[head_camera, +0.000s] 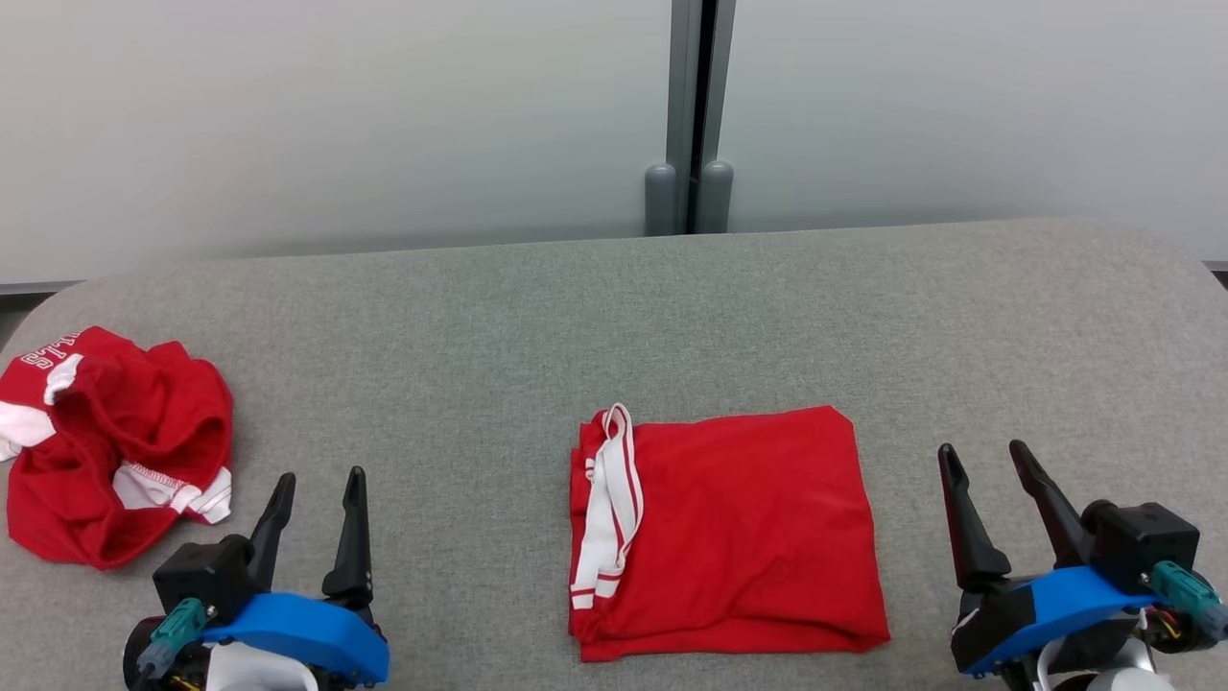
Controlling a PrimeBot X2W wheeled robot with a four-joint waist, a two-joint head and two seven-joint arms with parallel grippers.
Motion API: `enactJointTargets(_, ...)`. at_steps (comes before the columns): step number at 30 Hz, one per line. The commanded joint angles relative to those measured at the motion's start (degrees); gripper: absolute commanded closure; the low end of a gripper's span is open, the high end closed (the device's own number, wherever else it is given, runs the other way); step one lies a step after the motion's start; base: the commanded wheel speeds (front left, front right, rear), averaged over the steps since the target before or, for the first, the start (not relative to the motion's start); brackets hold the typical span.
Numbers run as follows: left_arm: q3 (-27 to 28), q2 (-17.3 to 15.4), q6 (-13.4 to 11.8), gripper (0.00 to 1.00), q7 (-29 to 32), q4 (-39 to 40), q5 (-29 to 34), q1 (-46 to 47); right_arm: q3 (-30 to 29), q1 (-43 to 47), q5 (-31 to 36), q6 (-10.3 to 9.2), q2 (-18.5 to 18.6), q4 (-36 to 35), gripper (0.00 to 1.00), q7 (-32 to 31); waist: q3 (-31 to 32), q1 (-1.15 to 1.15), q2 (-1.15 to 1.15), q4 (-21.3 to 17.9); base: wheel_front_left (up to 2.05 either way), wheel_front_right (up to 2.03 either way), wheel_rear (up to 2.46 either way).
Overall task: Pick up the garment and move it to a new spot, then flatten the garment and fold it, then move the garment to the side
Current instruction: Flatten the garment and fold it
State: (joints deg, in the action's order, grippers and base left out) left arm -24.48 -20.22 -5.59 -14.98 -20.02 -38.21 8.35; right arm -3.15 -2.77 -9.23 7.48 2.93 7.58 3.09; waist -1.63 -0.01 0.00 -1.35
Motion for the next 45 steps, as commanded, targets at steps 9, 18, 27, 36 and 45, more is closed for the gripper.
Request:
enactJointTargets(9, 1.1, 0.8, -0.4, 0.00, -0.3, 2.0, 1.5, -1.6, 1.7, 0.4, -1.0, 0.04, 0.0, -0.7, 0.52, -1.8, -0.3, 0.01, 0.00, 0.0, 0.00, 0.00, 0.00)
enactJointTargets(18, 0.5, 0.5, -0.1, 0.00, 0.1, 3.0, 2.2, 0.7, 9.4, -7.8, -0.3, 0.04, 0.0, 9.0, 1.00, -4.2, -3.1, 0.01, 0.00, 2.7, 0.00, 0.00, 0.00)
enactJointTargets(27, -1.6, 2.0, 1.1, 0.00, 0.7, 2.2, 3.2, 5.1, 18.9, -21.7, -2.4, 0.04, 0.0, 28.2, 1.00, -4.1, -6.3, 0.01, 0.00, 7.9, 0.00, 0.00, 0.00)
enactJointTargets(36, -3.1, 3.5, 2.5, 0.00, 0.5, -0.2, 3.8, 7.8, 32.9, -29.4, -6.8, 0.04, 0.0, 38.6, 1.00, -5.1, -7.6, 0.01, 0.00, 12.0, 0.00, 0.00, 0.00)
enactJointTargets(45, -3.0, 3.8, 3.2, 0.00, 0.2, -2.2, 3.7, 7.9, 43.7, -31.8, -15.9, 0.04, 0.1, 37.0, 1.00, -5.4, -7.1, 0.01, 0.00, 12.8, 0.00, 0.00, 0.00)
